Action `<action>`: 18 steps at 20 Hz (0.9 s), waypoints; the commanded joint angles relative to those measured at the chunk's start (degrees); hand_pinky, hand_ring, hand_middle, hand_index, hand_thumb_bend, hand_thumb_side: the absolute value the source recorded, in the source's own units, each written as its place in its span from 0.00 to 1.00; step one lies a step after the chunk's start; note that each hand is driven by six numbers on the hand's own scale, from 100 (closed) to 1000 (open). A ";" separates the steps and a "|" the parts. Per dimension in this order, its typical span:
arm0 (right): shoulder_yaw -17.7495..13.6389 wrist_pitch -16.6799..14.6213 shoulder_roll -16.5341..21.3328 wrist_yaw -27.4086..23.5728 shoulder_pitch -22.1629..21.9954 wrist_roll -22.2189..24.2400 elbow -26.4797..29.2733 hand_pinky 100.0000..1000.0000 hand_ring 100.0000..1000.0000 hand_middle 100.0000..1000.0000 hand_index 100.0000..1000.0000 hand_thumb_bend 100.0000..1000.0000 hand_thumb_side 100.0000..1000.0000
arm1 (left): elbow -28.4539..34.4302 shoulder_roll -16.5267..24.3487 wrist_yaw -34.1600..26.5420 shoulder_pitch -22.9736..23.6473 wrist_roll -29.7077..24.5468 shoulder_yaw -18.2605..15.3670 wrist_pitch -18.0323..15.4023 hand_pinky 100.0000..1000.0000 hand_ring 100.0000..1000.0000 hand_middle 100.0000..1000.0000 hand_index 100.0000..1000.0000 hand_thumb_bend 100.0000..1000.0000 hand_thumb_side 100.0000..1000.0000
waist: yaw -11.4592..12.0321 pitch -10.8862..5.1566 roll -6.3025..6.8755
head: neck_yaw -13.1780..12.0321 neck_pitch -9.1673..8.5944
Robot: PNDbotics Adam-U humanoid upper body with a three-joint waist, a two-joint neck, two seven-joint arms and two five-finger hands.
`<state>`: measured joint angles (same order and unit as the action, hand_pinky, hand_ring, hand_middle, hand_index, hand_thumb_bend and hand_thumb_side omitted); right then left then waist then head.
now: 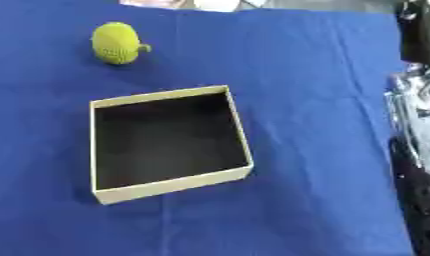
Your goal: Pick up objects on the table and place them in the box.
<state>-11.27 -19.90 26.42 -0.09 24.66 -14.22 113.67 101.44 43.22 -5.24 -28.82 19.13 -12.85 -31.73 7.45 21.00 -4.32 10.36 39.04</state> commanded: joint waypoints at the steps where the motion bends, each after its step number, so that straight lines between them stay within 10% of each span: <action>1: -0.42 0.07 1.56 0.28 0.40 -0.19 0.92 0.71 0.65 0.43 0.63 0.00 0.47 | 0.49 1.60 0.06 -0.57 -0.35 -0.83 -0.09 0.72 0.65 0.52 0.63 0.14 0.00 | 0.06 -1.24 0.41 | -0.01 -0.12; 11: -0.17 0.17 2.01 0.40 0.07 0.01 0.92 0.71 0.65 0.43 0.63 0.00 0.47 | -6.52 6.45 3.45 -5.56 -5.08 2.44 0.31 0.75 0.67 0.55 0.73 0.11 0.00 | -0.34 -1.16 0.94 | 0.84 1.08; 18: 0.45 0.28 2.46 0.25 0.07 0.60 0.92 0.71 0.65 0.43 0.63 0.00 0.47 | -16.06 11.49 8.93 -14.28 -10.43 7.93 0.72 0.77 0.71 0.59 0.77 0.38 0.00 | -1.06 -1.22 1.66 | 0.37 0.88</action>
<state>-10.69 -19.63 26.98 -0.05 24.19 -13.80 113.67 86.41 51.54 2.73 -42.05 9.67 -5.42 -31.15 6.40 21.00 -2.93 10.87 39.79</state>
